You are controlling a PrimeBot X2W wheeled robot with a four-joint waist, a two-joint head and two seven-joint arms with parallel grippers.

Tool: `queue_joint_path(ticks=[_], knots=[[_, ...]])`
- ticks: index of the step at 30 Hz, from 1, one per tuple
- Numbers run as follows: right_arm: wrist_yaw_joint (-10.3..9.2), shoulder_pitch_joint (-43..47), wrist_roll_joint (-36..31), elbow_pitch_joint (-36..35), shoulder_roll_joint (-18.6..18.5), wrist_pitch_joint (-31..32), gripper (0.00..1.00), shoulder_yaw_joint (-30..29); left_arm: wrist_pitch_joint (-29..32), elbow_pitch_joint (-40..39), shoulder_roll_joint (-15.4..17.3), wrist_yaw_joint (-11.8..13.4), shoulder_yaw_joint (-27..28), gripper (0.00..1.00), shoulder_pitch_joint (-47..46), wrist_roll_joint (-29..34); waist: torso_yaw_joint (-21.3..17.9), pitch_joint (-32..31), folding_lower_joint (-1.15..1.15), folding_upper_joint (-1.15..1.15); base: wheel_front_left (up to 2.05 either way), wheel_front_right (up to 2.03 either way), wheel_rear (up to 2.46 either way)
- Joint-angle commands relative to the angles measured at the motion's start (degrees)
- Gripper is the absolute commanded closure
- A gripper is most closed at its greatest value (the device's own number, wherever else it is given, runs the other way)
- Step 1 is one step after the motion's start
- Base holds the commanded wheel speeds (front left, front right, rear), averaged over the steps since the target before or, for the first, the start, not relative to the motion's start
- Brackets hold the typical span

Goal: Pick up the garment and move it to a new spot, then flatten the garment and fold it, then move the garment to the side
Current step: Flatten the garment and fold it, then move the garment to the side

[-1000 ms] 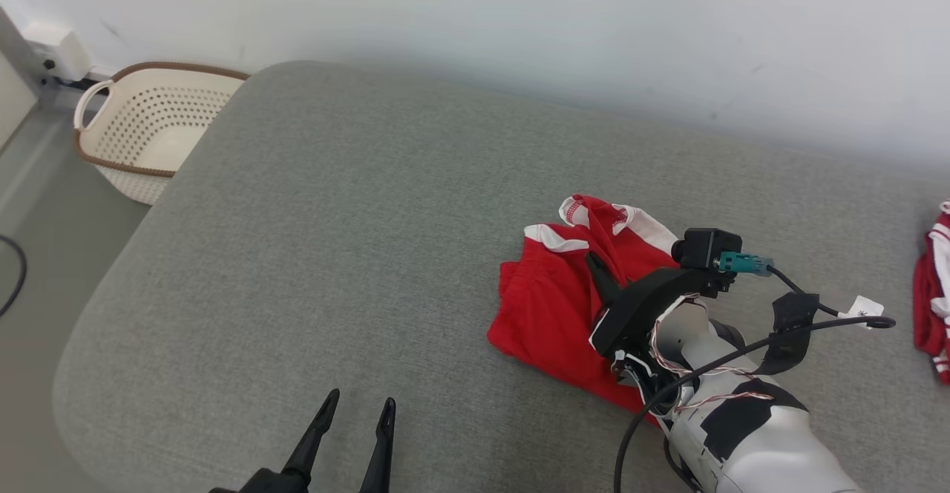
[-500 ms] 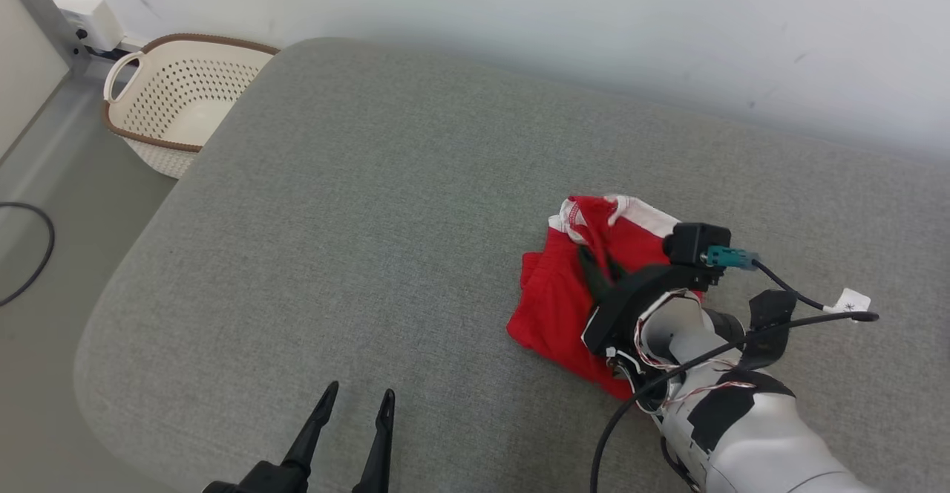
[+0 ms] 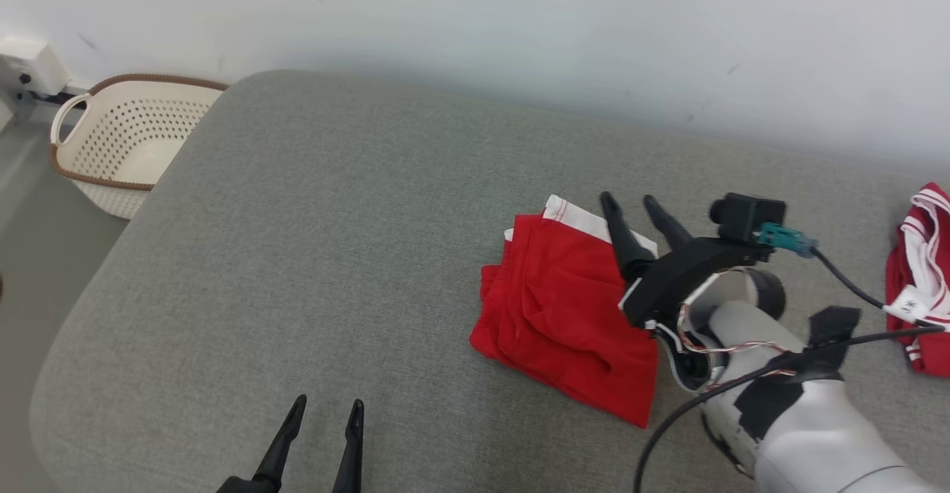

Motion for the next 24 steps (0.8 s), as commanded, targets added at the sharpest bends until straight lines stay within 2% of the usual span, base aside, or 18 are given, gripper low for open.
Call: queue_joint_path(ticks=[1, 10, 24], knots=[[0.00, 1.2, -0.2, -0.6, -1.4, -0.4, 0.00, -0.5, -0.3, -0.4, 0.5, 0.2, 0.5, 0.00, 1.0, -0.6, -1.2, -0.8, 0.00, 0.00, 0.00, 0.00, 0.00], [0.00, 5.5, -2.1, -1.3, -5.7, -0.8, 0.00, -5.8, -0.3, -1.2, 0.9, 0.5, 1.3, 0.00, 2.3, -0.5, -2.9, -1.4, 0.00, 0.00, 0.00, 0.00, 0.00], [0.00, 7.7, -1.6, 3.2, -2.5, 2.1, 0.00, -5.8, -0.3, -1.5, 0.7, -0.2, 0.8, 0.00, 1.1, 0.0, -1.6, 0.8, 0.00, 0.00, 0.00, 0.00, 0.00]])
